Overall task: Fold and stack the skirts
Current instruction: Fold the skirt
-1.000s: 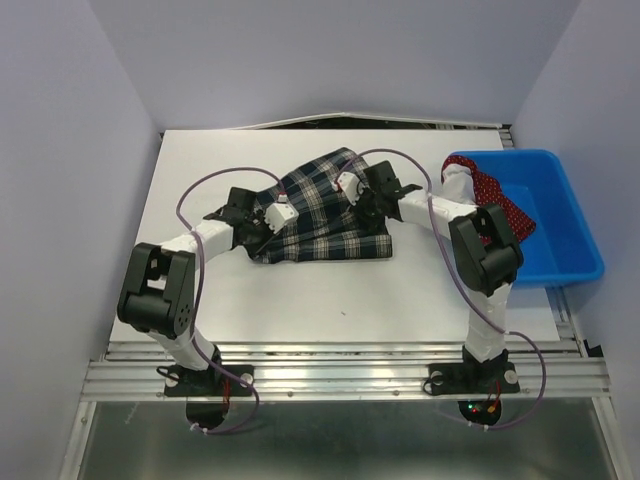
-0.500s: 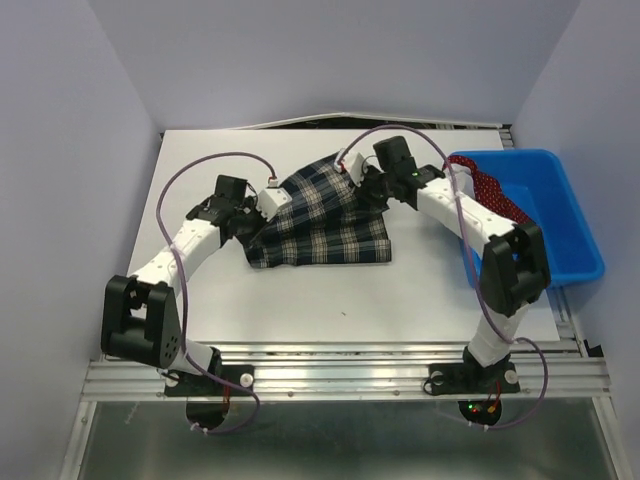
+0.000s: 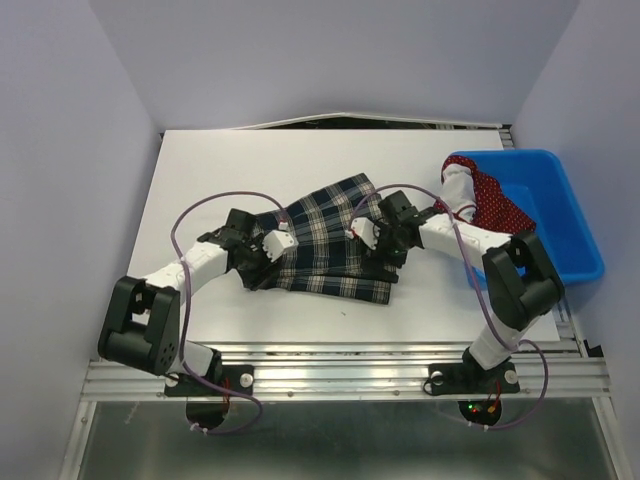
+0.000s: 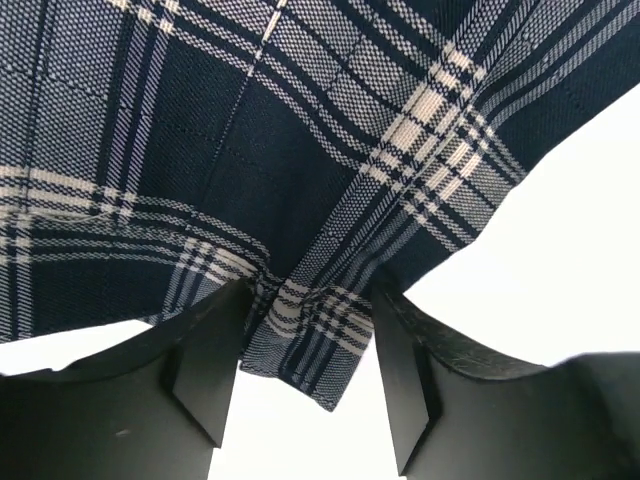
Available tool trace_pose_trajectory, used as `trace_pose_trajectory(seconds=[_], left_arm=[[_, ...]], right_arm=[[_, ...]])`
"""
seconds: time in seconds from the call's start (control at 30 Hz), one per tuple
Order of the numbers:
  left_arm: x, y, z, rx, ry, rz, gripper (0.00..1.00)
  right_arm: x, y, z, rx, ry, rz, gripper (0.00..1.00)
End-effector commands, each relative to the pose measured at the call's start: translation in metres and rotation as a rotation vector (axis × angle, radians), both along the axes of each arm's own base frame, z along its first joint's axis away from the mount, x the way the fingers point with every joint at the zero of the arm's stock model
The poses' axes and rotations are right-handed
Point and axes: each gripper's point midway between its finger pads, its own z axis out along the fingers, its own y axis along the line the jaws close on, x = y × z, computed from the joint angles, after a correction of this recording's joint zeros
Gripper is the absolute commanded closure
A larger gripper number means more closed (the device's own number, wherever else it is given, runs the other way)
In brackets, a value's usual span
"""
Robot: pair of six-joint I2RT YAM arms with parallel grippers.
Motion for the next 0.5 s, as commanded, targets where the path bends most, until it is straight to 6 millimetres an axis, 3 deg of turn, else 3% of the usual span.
trace_pose_trajectory(seconds=[0.0,0.13,0.23,0.3,0.33,0.47], left_arm=[[-0.002,-0.002,0.041,-0.048,-0.043,0.015,0.34],[0.006,-0.016,0.096,-0.145,-0.182,-0.019,0.33],[0.019,-0.018,0.116,-0.151,-0.258,-0.030,0.34],[0.028,-0.019,0.109,-0.137,-0.245,-0.014,0.34],[0.034,-0.023,0.108,-0.135,-0.250,-0.023,0.36],[0.049,-0.022,0.065,-0.053,-0.158,-0.037,0.44]], right_arm=[[0.021,0.012,0.059,0.120,-0.053,-0.248,0.02],[0.017,0.028,0.105,0.256,-0.024,-0.351,0.00],[0.006,0.030,0.114,0.288,0.062,-0.428,0.00],[-0.003,0.029,0.108,0.299,0.124,-0.451,0.00],[-0.015,0.030,0.095,0.295,0.192,-0.462,0.02],[-0.034,0.028,0.051,0.226,0.343,-0.512,0.06]])
